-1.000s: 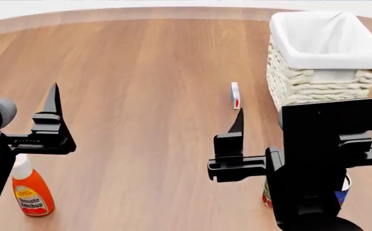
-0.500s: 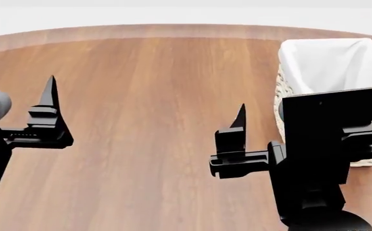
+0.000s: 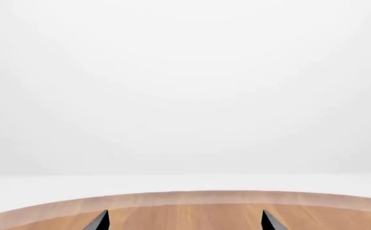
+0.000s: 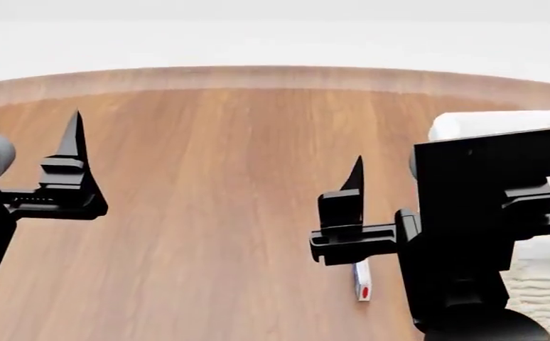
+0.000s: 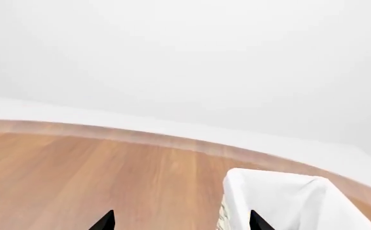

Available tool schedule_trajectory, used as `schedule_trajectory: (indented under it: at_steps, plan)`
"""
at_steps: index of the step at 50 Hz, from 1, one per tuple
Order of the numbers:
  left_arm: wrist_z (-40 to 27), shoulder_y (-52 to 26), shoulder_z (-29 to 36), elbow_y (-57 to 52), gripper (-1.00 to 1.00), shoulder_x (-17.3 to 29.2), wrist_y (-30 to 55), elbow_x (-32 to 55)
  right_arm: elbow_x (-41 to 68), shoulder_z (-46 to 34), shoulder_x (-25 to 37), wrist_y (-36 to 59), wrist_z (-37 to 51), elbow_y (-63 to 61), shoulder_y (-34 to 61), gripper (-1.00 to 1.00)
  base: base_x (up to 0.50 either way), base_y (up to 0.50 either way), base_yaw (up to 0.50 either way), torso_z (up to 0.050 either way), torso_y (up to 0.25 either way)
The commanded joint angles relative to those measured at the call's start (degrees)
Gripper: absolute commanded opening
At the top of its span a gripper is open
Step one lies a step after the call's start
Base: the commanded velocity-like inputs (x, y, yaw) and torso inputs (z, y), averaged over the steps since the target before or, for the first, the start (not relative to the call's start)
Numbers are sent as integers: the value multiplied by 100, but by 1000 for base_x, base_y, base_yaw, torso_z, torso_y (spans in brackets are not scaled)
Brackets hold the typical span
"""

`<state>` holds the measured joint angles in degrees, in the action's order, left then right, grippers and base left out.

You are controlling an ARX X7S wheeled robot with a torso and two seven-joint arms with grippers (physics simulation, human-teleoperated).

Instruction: Pick up the alphabet soup and the cream cheese box, and put them in the basket.

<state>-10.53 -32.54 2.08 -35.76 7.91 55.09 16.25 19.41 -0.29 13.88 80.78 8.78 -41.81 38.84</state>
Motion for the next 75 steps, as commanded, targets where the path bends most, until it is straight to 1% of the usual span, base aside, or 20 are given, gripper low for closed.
schedule_trajectory:
  at_steps: [1,11,20,22,24,25,27,30,31,33,35,36,40,45,53,60,70,75]
  plan:
    - [-43,-22,19,-29,100,41,14,62,35,-40,16,50,38,16,36,100,500,0,0,0,0]
    - [-56,-27,20,64,100,74,-57,100,55,-28,-27,-117,42,166,15,100,500,0,0,0,1]
    - [-84,-34,4,49,100,90,-34,166,152,46,-27,132,29,162,104,100,0,0,0,0,0]
    - [-93,-41,-4,32,100,92,-14,186,164,313,-211,417,125,196,237,100,0,0,0,0,0]
    - [-96,-11,0,21,100,102,-29,194,183,298,-189,797,208,174,364,100,0,0,0,0,0]
    - [-93,2,8,25,100,111,-43,194,417,494,-211,916,375,255,412,100,0,0,0,0,0]
    - [-88,8,16,78,100,126,-93,186,1253,568,47,917,945,279,439,100,0,0,0,0,0]
    - [-97,-7,-1,119,100,135,-109,196,3832,728,774,915,3411,920,628,100,0,0,0,0,0]
    - [-102,-4,1,113,100,140,-108,198,4691,774,861,909,4047,1090,665,100,0,0,0,0,0]
    - [-107,10,1,72,100,153,-102,211,6410,812,1041,893,4966,1373,677,100,0,0,0,0,0]
    - [-107,11,-12,59,100,162,-99,230,7303,816,1195,794,5689,1549,583,100,0,0,0,0,0]
    - [-107,2,-26,64,100,163,-94,244,7583,770,1282,747,5932,1564,540,100,0,0,0,0,0]
    - [-116,-10,-43,92,100,170,-108,264,8416,614,1546,479,6542,1612,412,100,0,0,0,0,0]
    - [-130,-13,-28,141,100,187,-153,263,8836,535,1731,271,6770,1624,125,100,0,0,0,0,0]
    - [-150,-29,-22,210,100,210,-197,277,9166,409,1943,85,6938,1588,-109,100,0,0,0,0,0]
    - [-164,-41,-16,253,100,240,-212,293,9504,356,2075,-210,7068,1710,-611,100,0,0,0,0,0]
    - [-173,-51,8,380,100,267,-303,297,9477,474,2114,-310,6871,1770,-1239,100,0,0,0,0,0]
    - [-176,-39,13,425,100,293,-348,297,9376,674,2149,-358,6744,1745,-1611,100,0,0,0,0,0]
